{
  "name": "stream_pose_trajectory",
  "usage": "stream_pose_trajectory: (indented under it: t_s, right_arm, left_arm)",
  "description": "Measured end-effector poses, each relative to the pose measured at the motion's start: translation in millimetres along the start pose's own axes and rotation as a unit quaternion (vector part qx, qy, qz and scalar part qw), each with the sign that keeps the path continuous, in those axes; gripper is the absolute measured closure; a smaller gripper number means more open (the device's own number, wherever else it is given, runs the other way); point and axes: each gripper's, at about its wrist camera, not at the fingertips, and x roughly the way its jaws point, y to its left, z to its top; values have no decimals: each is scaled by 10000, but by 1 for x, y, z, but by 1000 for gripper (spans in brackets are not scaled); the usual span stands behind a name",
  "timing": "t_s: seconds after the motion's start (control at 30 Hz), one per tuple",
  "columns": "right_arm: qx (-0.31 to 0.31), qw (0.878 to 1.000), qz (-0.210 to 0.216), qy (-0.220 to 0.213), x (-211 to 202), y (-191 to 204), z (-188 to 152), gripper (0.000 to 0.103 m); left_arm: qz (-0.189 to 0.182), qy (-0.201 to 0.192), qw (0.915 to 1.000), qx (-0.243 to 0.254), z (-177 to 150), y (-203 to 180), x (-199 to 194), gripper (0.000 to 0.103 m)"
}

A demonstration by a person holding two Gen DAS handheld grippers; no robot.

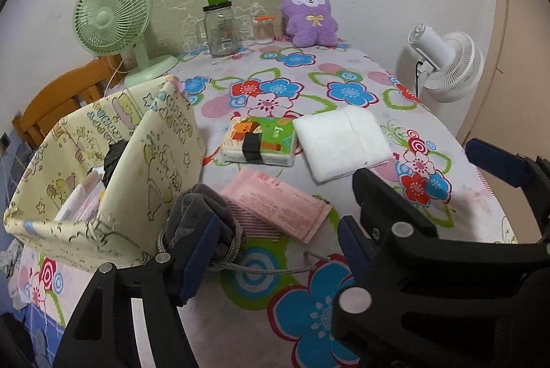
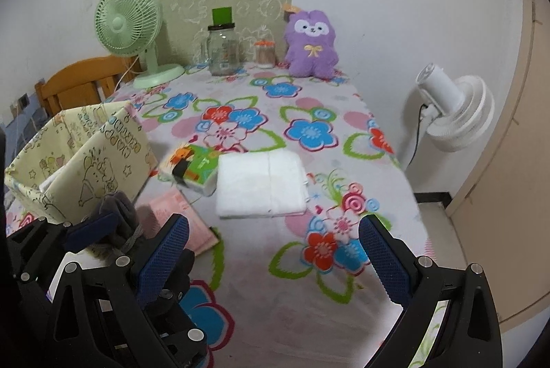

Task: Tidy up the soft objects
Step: 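Lower the left tool onto the dark gray drawstring pouch and close it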

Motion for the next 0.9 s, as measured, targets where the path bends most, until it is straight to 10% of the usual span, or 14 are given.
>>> stream_pose_trajectory:
  t_s: [0.73,0.9]
  right_arm:
    - [-561,9971,407,307,20,40,-26,2]
    - [-549,9967,484,346,25,43,-25,2]
  left_arm:
    - [175,461,9980,-400,-39,24,14,25]
    - [54,379,9985,-398,-39,25,12,41]
